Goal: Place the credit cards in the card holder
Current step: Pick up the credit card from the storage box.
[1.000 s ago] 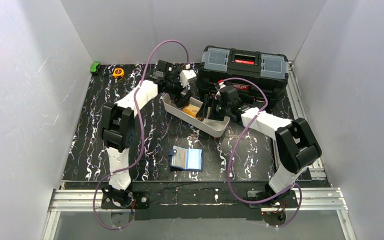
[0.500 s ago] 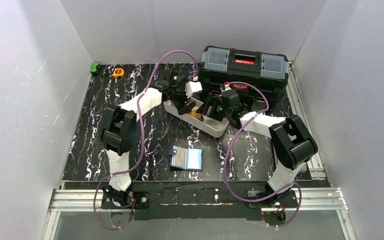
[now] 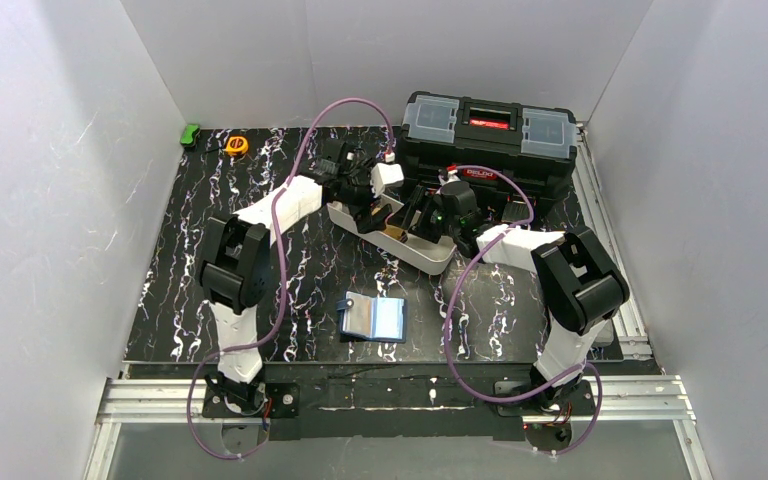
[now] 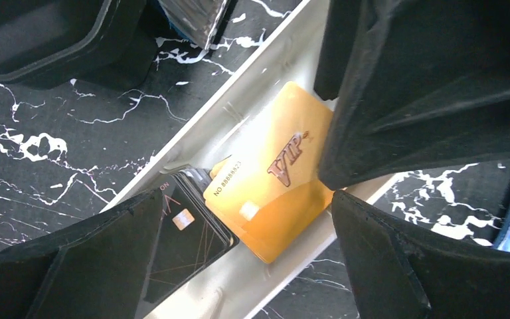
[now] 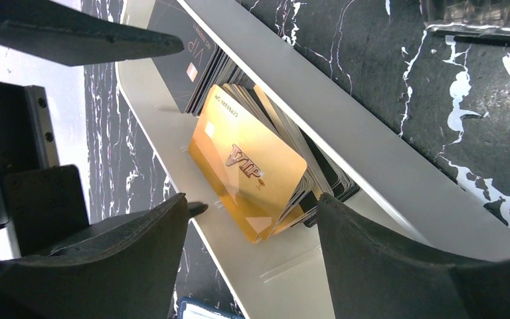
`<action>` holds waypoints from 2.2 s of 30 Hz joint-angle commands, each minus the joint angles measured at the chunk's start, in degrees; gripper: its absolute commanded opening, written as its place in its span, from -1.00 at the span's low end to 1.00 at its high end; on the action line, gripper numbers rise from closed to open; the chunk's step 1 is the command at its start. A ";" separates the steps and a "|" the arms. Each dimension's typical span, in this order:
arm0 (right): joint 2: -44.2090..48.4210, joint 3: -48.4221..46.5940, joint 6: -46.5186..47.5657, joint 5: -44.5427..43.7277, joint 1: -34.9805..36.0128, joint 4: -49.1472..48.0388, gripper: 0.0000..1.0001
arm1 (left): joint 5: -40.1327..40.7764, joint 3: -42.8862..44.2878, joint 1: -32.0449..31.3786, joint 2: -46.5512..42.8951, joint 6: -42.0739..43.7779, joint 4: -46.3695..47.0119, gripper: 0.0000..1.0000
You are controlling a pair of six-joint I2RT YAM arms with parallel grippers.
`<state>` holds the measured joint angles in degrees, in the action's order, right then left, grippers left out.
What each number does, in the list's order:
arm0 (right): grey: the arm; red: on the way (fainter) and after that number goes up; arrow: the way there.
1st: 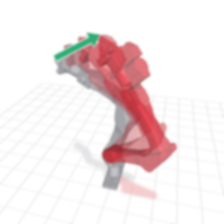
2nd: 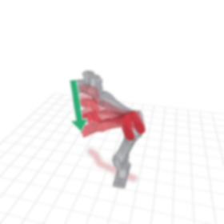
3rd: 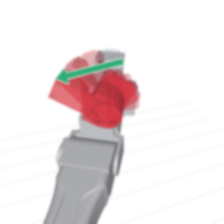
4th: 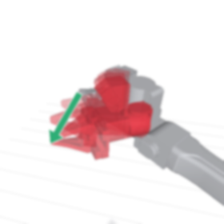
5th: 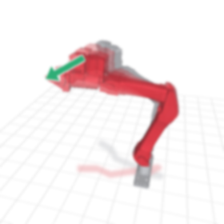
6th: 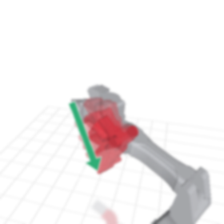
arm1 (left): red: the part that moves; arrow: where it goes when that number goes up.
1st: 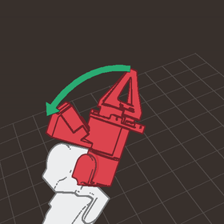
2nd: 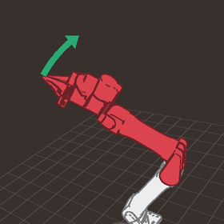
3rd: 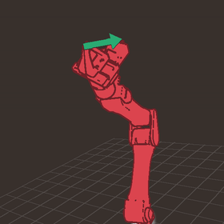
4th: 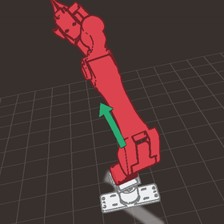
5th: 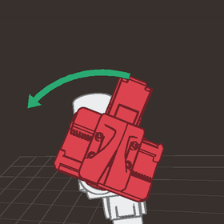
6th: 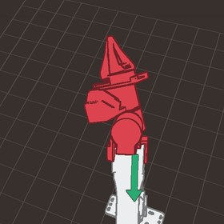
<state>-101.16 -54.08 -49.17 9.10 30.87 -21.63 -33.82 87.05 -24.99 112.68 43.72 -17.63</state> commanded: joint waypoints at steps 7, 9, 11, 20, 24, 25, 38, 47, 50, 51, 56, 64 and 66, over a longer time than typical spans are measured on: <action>-0.03 2.91 -3.39 -0.90 -0.29 -7.21 0.56 | 0.45 3.67 0.78 -3.32 -3.46 1.58 0.99; 0.42 4.44 -4.92 -1.13 -0.29 -9.61 0.56 | 3.11 2.76 0.66 -2.40 -3.04 4.25 0.99; 0.64 5.58 -6.05 -1.16 -0.29 -11.20 0.56 | 4.88 1.92 0.39 -1.78 -1.47 6.12 0.99; 0.49 6.67 -8.85 -2.55 -0.20 -11.32 0.54 | 8.90 -0.64 -1.00 -0.50 4.33 8.58 0.99; 1.59 7.67 -9.86 -4.59 -0.11 -10.29 0.54 | 8.53 -1.41 -1.30 -0.58 4.78 8.14 0.99; 1.85 7.88 -10.01 -5.13 -0.11 -10.09 0.54 | 8.25 -1.62 -1.41 -0.63 5.19 7.92 0.99; 0.39 7.64 -12.90 -5.46 -0.02 -15.46 0.54 | 3.27 -0.57 -1.90 0.37 5.55 1.07 0.99; 0.88 8.50 -14.02 -5.80 -0.11 -17.79 0.52 | -3.00 2.05 -2.14 0.47 1.62 -4.06 0.99; 1.31 8.78 -14.00 -6.06 -0.20 -18.45 0.52 | -3.60 2.64 -2.20 0.69 0.95 -4.67 0.99; 1.20 8.44 -13.82 -5.85 -0.28 -18.66 0.52 | -3.49 2.93 -2.17 0.62 0.70 -4.76 0.99; -0.09 6.74 -13.29 -4.65 -0.55 -18.94 0.51 | -1.83 5.14 -1.03 -0.99 -1.81 -4.94 0.99; -1.01 5.39 -12.82 -2.47 -0.55 -20.28 0.44 | 4.68 4.96 1.84 -1.91 -0.36 -6.30 0.99; -0.53 5.16 -11.89 -2.17 -0.55 -20.27 0.43 | 5.27 4.02 1.87 -1.91 0.25 -6.17 0.99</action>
<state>-101.65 -46.65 -62.67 6.20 30.70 -39.11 -30.68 91.61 -23.73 113.14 42.37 -21.85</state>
